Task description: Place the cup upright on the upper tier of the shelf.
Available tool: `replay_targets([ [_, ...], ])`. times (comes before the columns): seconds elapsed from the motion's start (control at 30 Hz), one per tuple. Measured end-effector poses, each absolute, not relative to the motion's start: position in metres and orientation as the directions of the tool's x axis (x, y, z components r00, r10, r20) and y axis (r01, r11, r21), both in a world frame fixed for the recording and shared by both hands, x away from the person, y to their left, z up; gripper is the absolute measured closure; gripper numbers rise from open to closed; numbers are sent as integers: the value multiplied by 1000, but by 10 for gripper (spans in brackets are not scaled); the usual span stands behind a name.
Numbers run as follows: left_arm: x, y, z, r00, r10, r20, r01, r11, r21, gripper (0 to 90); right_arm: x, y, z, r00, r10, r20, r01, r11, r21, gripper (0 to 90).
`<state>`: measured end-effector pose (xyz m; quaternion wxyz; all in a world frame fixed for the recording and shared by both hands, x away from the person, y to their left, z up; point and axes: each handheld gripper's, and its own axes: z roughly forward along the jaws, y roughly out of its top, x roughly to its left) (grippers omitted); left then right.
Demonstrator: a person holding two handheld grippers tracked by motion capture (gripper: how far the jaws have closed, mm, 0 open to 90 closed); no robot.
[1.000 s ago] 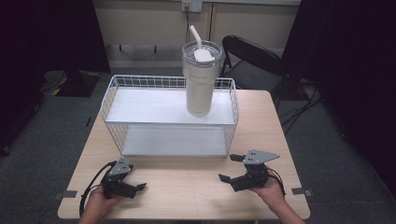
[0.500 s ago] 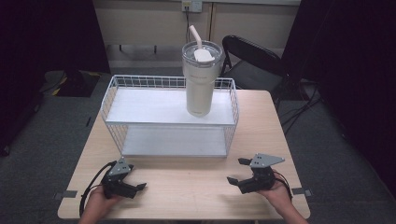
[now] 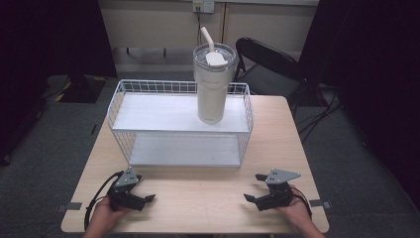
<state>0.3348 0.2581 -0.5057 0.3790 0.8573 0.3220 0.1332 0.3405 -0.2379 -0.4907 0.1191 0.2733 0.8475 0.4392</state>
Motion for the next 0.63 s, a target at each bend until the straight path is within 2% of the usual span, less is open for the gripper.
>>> replay_targets([
  [0.43,335,258,-506,755,655,-16,453,-504,735,97,339,-237,-501,-840,543,17,351,517,781,124],
  [0.53,334,258,-506,754,657,-16,454,-503,735,97,338,-233,-503,-846,532,-27,344,584,735,126],
  [0.63,334,258,-506,754,657,-16,454,-503,736,97,339,-233,-503,-844,536,-9,360,580,731,114],
])
